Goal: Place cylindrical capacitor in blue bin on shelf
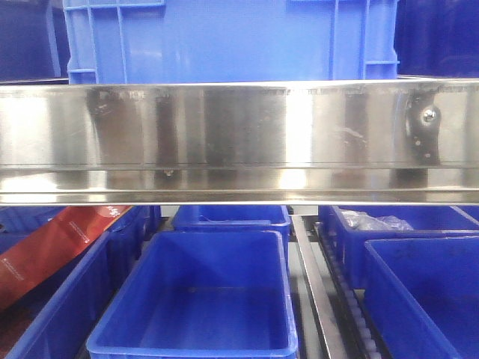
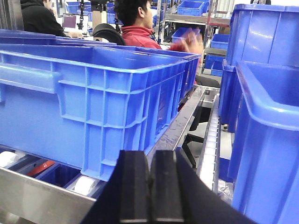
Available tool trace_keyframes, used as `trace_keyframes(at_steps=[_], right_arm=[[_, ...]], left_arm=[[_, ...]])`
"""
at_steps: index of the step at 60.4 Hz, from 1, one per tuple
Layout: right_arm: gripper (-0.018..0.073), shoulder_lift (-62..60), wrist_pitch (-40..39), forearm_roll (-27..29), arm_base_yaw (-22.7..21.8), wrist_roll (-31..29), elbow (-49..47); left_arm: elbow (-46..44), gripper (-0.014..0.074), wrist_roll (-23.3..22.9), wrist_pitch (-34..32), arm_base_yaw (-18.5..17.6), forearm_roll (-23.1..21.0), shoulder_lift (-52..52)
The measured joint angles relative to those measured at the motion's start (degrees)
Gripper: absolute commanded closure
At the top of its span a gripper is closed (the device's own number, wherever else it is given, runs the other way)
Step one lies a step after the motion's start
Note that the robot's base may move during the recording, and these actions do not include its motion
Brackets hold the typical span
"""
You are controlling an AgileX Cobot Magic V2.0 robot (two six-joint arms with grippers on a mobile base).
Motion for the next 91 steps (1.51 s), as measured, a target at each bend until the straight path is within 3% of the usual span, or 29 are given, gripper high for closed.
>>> trace_keyframes(at_steps=[10,28,91], right_arm=[[0.0727,0.0,0.0,0.0,0.0,0.0,0.0],[0.0727,0.0,0.0,0.0,0.0,0.0,0.0],[0.0727,-0.07,0.0,0.0,0.0,0.0,0.0]], left_arm=[[13.0,0.0708,0.0,-9.53,4.22,0.14,-8.39],[32.6,0.0708,0.0,-25.41,4.9,0.14,-15.93],[33.3,0.0708,0.0,-26.0,4.9,0.14,-16.06]])
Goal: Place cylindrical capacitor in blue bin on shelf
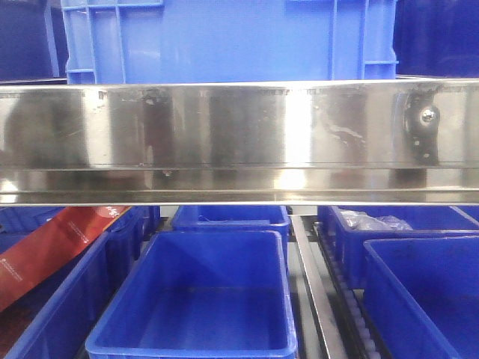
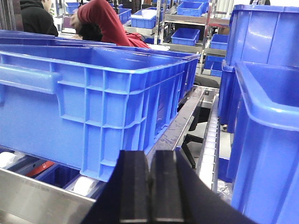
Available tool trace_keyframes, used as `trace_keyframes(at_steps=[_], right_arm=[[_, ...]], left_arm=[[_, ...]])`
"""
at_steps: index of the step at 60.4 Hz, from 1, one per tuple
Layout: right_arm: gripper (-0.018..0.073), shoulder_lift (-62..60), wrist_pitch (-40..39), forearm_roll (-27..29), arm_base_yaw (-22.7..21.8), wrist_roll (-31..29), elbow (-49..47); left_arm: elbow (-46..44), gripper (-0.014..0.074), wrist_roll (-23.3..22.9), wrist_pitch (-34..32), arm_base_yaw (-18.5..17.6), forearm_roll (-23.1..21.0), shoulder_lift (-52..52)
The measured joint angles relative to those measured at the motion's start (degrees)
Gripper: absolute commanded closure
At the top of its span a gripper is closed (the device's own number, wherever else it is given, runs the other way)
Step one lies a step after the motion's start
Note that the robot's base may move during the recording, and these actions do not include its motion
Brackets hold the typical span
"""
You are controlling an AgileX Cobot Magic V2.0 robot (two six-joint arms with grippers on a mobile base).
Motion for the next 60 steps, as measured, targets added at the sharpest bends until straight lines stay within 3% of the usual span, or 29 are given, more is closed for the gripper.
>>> trace_keyframes(at_steps=[11,33,50,60], right_arm=[[0.0727,0.0,0.21,-0.78,-1.82,0.0,0.15],[0.0727,-8.97,-4.08,-0.65,-17.67,2.8,13.41],[0.0727,-18.46,-6.92,-0.65,-19.06,3.46,25.86],[0.0727,-18.69,-7.09,-0.76,-19.2,3.46,27.87]], left_arm=[[0.0,0.0708,0.0,0.0,0.0,0.0,0.0],[0.0,0.0708,0.0,0.0,0.0,0.0,0.0],[0.0,0.0708,0.0,-0.11,0.0,0.0,0.0],[0.03,0.0708,0.0,-0.14,0.0,0.0,0.0]])
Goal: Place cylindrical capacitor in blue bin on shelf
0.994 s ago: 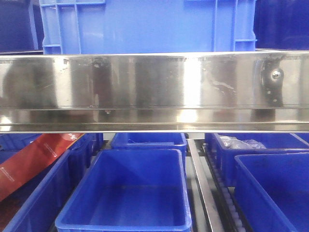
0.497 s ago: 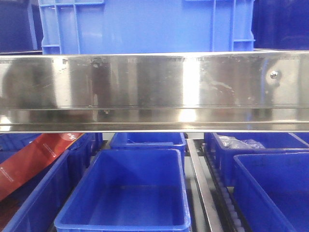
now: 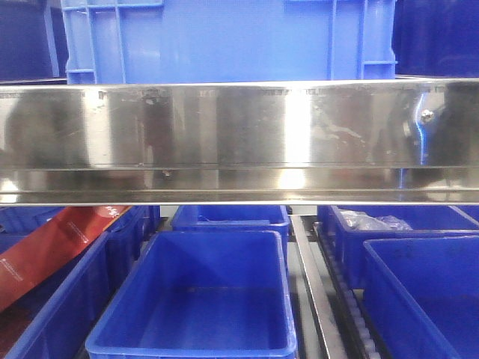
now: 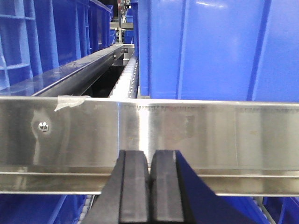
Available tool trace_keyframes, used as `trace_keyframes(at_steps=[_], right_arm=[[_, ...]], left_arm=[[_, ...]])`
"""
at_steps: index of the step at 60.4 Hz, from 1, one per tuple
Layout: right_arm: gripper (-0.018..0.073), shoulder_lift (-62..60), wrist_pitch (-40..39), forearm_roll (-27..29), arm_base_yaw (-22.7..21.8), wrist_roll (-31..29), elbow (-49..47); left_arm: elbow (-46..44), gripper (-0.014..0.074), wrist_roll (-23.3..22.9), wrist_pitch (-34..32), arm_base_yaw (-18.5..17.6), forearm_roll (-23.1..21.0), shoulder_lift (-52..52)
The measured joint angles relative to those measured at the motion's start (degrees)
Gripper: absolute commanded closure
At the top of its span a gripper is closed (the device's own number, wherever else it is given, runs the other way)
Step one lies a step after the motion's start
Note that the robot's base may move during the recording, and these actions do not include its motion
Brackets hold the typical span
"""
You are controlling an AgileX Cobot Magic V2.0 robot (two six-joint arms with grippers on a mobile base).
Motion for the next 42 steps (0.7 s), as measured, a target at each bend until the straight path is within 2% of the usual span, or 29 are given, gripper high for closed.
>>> trace_keyframes(at_steps=[42], right_arm=[[0.0727,0.0,-0.22,-0.09,-0.03,0.15,0.09]], left_arm=[[0.0,0.0708,0.0,-0.1,0.0,0.0,0.0]])
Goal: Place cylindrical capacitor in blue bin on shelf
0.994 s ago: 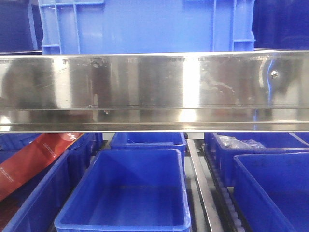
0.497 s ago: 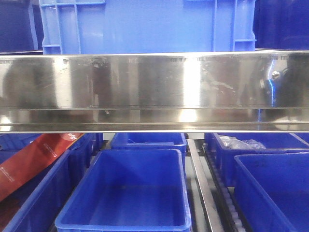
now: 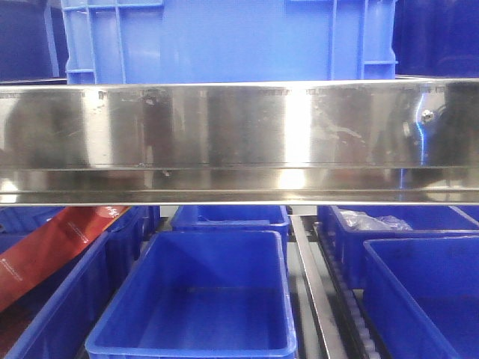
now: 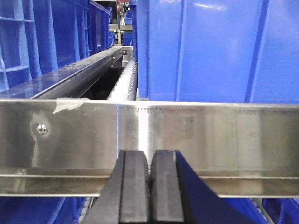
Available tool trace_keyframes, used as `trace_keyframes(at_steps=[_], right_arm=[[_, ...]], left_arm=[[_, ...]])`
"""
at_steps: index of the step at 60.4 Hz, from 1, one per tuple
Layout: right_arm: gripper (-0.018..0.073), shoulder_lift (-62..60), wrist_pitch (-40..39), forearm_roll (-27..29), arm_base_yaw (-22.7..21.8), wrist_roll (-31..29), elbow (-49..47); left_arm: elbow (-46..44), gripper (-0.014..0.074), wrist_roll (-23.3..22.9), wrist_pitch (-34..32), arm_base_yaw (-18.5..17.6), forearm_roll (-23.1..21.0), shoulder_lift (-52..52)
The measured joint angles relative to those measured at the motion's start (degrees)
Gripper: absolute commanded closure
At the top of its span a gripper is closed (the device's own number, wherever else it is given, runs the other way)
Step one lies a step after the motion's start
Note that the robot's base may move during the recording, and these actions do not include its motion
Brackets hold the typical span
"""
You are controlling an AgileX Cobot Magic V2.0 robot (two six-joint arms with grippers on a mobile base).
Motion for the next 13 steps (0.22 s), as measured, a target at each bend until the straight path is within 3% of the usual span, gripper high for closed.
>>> trace_keyframes(at_steps=[13], right_arm=[[0.0727,0.0,-0.11,0.0,0.0,0.13,0.0]], left_arm=[[0.0,0.0708,0.0,0.0,0.0,0.0,0.0]])
